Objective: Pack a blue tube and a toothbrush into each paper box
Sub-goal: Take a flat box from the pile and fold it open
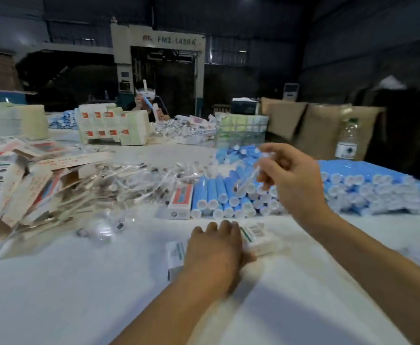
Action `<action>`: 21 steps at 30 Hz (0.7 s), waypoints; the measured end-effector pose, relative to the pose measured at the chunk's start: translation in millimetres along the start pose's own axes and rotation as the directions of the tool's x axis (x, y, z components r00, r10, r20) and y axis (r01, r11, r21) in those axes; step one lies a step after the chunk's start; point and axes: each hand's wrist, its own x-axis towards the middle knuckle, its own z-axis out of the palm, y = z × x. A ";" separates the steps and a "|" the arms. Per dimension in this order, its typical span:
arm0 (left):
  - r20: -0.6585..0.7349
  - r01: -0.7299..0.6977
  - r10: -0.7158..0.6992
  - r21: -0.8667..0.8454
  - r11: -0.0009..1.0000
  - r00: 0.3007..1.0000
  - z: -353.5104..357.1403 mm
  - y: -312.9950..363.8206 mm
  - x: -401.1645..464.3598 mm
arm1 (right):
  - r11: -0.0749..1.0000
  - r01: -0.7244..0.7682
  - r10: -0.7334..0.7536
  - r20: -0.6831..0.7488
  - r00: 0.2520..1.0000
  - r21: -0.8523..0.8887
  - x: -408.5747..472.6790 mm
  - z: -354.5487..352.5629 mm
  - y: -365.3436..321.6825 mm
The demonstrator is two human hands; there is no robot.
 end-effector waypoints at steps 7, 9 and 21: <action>-0.120 0.018 -0.023 -0.047 0.999 0.992 -0.2 8.3 4.9 | 0.851 -0.446 0.506 -0.205 0.838 0.278 -41.1 -75.7 66.5; -0.144 0.023 -0.027 -0.035 0.999 0.989 -1.0 12.7 4.0 | 0.845 -0.458 0.514 -0.184 0.838 0.277 -43.0 -71.0 67.7; -0.244 -0.010 0.000 -0.039 0.999 0.970 -1.6 27.0 4.1 | 0.881 -0.465 0.472 -0.121 0.873 0.087 -67.1 -36.8 51.5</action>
